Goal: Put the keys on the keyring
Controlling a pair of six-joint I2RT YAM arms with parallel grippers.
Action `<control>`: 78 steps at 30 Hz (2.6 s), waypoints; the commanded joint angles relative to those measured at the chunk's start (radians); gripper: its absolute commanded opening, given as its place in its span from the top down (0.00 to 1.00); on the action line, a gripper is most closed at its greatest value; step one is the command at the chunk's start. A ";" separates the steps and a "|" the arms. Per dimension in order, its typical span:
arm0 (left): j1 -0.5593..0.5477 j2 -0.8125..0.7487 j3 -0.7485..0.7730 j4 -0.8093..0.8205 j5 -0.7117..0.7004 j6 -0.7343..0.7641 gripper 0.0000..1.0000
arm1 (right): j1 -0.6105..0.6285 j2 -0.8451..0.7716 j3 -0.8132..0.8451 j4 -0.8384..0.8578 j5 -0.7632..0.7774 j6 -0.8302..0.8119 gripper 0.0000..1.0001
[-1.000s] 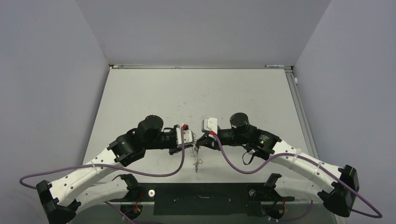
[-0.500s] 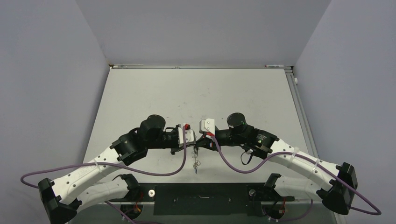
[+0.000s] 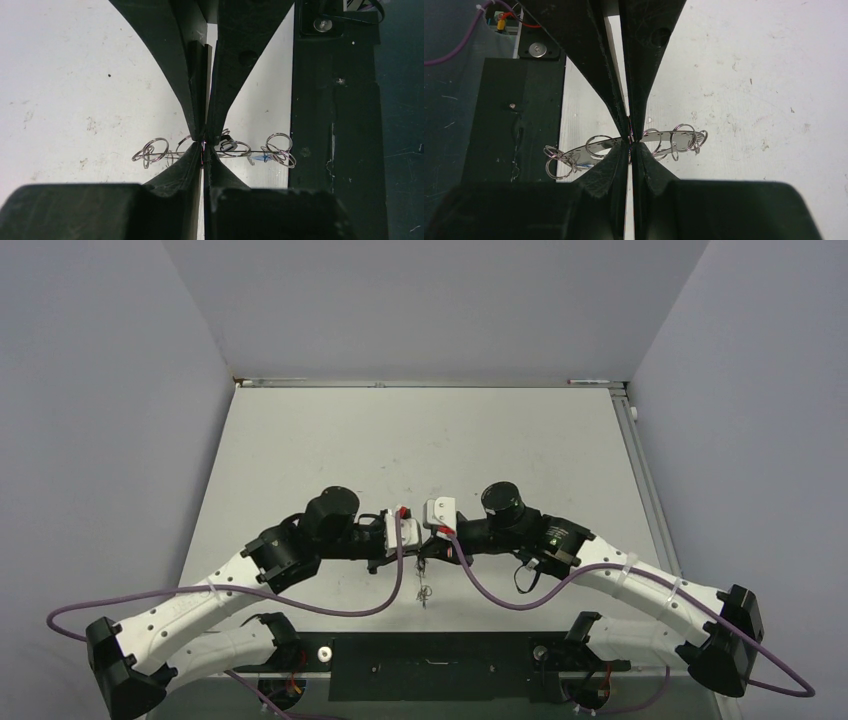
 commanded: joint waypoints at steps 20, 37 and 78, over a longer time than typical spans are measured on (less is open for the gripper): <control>0.142 -0.197 -0.193 0.535 0.153 -0.240 1.00 | 0.017 -0.205 -0.098 0.369 0.091 0.105 0.53; 0.205 -0.288 -0.297 0.834 0.248 -0.442 1.00 | 0.004 -0.160 -0.094 0.487 0.027 0.151 0.63; 0.225 -0.354 -0.329 0.907 0.216 -0.485 1.00 | 0.002 -0.157 -0.113 0.561 0.034 0.212 0.95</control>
